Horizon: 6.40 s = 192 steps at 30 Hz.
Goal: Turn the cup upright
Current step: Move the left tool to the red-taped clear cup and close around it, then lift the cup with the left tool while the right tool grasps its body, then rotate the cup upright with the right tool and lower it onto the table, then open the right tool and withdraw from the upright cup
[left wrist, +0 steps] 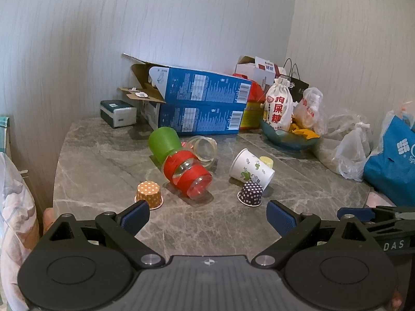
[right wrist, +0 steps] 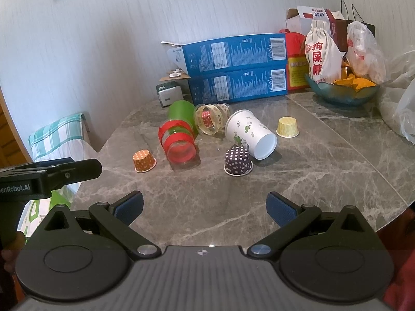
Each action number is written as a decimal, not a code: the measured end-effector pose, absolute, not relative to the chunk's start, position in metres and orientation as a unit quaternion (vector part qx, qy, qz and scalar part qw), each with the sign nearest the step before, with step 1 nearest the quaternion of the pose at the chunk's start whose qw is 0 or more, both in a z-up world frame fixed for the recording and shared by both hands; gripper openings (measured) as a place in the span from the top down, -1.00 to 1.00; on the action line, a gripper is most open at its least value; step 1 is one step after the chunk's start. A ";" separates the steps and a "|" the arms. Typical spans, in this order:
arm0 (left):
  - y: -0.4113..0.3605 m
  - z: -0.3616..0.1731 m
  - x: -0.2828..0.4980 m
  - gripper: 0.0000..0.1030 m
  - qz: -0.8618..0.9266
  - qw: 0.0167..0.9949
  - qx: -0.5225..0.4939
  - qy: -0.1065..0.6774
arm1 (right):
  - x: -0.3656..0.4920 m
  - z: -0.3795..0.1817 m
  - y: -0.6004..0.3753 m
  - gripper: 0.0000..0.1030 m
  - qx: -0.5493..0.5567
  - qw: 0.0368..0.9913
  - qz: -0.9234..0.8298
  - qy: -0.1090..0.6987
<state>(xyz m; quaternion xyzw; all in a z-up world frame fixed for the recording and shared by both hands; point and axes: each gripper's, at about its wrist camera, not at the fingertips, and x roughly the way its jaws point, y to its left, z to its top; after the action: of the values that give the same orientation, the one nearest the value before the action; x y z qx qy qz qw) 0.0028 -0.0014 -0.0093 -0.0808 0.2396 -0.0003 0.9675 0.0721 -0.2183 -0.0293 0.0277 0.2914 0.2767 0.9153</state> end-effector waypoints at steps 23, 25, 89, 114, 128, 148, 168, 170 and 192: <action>0.046 -0.011 0.226 -0.84 0.107 0.871 -0.172 0.448 | 0.094 -0.029 -0.270 -0.98 0.133 0.900 0.282 0.305; 0.038 -0.017 0.227 -0.84 0.108 0.866 -0.178 0.454 | 0.100 -0.031 -0.276 -0.98 0.139 0.898 0.284 0.306; -0.051 -0.068 0.063 -0.19 -0.107 0.839 -0.127 0.519 | 0.110 -0.074 -0.246 -0.98 0.257 0.784 0.302 0.478; -0.038 -0.070 0.059 -0.33 -0.154 0.833 -0.147 0.511 | 0.140 -0.068 -0.172 -0.31 0.132 0.758 0.296 0.565; 0.027 -0.035 -0.013 -0.95 -0.150 0.919 -0.221 0.291 | 0.118 -0.041 -0.193 -0.30 0.129 0.874 0.289 0.369; 0.038 -0.053 -0.048 -0.96 -0.078 0.954 -0.200 0.211 | 0.044 -0.127 -0.179 -0.30 0.014 0.961 0.271 -0.051; 0.039 -0.080 -0.059 -0.96 -0.082 0.945 -0.224 0.226 | 0.038 -0.151 -0.162 -0.34 -0.009 0.963 0.262 -0.065; 0.039 -0.081 -0.058 -0.96 -0.081 0.944 -0.225 0.229 | 0.037 -0.151 -0.162 -0.38 -0.008 0.963 0.260 -0.064; 0.030 -0.051 -0.066 -0.96 -0.045 0.967 -0.120 0.220 | 0.002 -0.099 -0.218 -0.98 0.056 0.955 0.277 0.095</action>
<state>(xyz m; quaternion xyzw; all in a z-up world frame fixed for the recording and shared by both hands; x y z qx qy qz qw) -0.0661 0.0296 -0.0512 -0.1196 0.2199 -0.0454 0.9671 0.0019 -0.2184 -0.0986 0.0555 0.0951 0.2765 0.9547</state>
